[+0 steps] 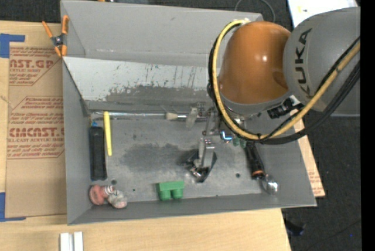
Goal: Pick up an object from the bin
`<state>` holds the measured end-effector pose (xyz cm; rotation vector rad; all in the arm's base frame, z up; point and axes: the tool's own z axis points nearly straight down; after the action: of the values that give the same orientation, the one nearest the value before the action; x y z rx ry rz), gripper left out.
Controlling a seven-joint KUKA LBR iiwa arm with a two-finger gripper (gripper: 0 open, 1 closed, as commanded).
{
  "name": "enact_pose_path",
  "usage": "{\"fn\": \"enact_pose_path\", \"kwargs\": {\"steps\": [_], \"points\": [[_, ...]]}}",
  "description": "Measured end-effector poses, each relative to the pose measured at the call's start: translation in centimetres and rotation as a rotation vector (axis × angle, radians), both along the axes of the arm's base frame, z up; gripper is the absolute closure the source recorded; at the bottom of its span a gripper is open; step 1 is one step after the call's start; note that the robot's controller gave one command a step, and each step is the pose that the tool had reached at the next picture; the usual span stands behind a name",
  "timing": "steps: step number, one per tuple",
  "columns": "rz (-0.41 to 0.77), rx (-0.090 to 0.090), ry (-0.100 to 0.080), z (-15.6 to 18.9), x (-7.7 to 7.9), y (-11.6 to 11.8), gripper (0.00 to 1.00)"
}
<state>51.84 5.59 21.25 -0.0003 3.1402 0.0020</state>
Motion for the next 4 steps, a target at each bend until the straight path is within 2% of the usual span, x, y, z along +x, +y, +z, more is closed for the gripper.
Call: {"fn": "enact_pose_path", "kwargs": {"steps": [1, 2, 3, 4], "points": [[0.000, 0.000, 0.000, 0.0, 0.0, 0.0, 0.00], [-0.091, 0.001, -0.005, -4.3, 1.1, -0.6, 0.00], [-0.328, 0.003, -0.004, -8.2, 1.1, -0.2, 0.00], [-0.344, 0.006, -0.009, -10.9, 1.4, -1.6, 0.00]]}}
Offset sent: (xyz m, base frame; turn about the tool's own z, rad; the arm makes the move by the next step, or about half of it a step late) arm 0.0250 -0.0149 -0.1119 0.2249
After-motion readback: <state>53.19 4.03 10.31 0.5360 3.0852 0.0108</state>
